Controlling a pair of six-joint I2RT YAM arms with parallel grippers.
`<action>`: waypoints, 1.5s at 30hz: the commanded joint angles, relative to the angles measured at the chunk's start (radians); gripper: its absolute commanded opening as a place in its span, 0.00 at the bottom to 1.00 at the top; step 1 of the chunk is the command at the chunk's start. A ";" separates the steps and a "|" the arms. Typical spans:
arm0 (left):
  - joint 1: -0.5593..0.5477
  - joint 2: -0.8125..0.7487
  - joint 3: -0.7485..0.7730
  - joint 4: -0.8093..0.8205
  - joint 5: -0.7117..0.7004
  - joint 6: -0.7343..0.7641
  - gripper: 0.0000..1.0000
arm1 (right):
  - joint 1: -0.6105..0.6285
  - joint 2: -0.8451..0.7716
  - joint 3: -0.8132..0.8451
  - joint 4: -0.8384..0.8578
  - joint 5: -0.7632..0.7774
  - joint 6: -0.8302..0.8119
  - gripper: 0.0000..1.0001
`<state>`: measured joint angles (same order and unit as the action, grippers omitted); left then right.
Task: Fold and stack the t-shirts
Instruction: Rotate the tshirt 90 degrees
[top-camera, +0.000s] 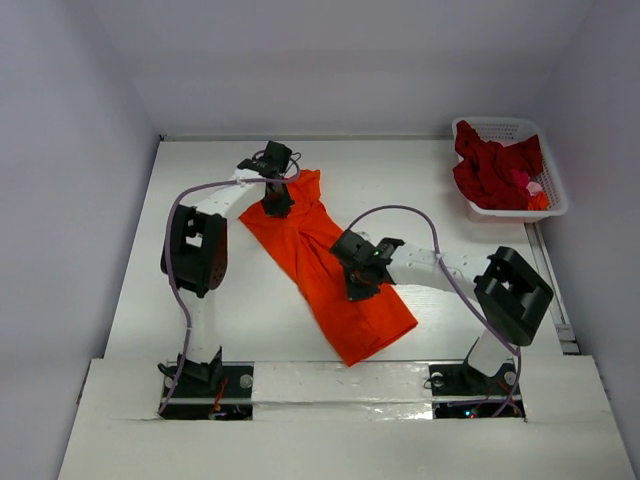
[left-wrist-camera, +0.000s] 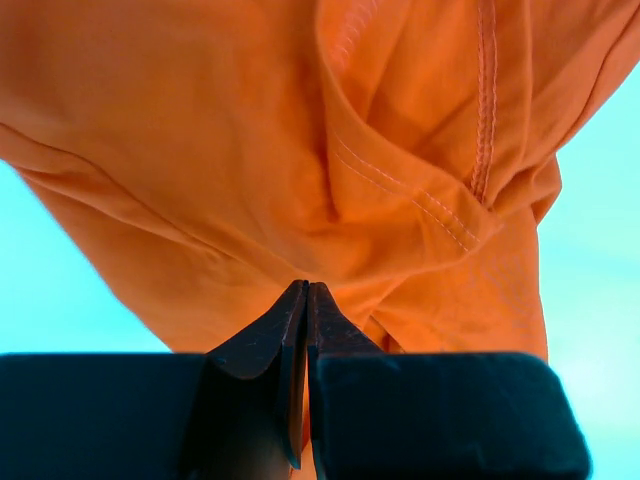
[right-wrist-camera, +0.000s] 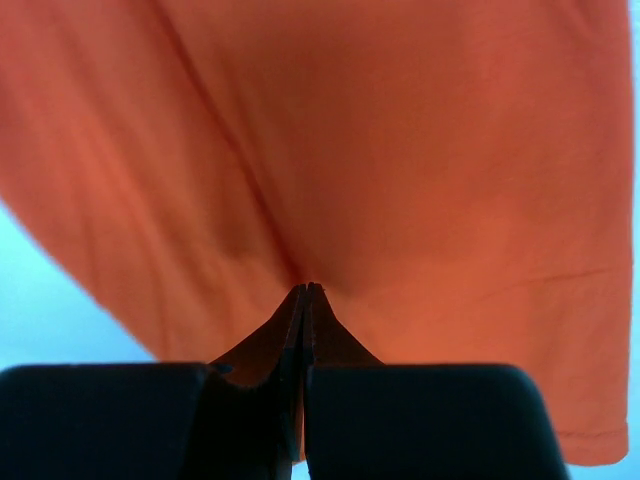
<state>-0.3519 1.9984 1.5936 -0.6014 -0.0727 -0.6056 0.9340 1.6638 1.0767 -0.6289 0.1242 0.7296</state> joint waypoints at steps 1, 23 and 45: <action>-0.001 -0.018 -0.027 0.055 0.010 -0.020 0.00 | -0.024 0.020 -0.008 0.055 0.022 -0.015 0.00; -0.010 0.332 0.161 0.072 0.106 0.006 0.00 | -0.034 -0.053 -0.228 0.167 -0.115 0.056 0.00; -0.019 0.545 0.463 -0.049 0.246 0.162 0.00 | 0.149 -0.001 0.000 0.074 -0.144 0.039 0.00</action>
<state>-0.3599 2.4409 2.0842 -0.5621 0.2142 -0.5091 1.0611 1.6451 1.0317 -0.5240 -0.0158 0.7788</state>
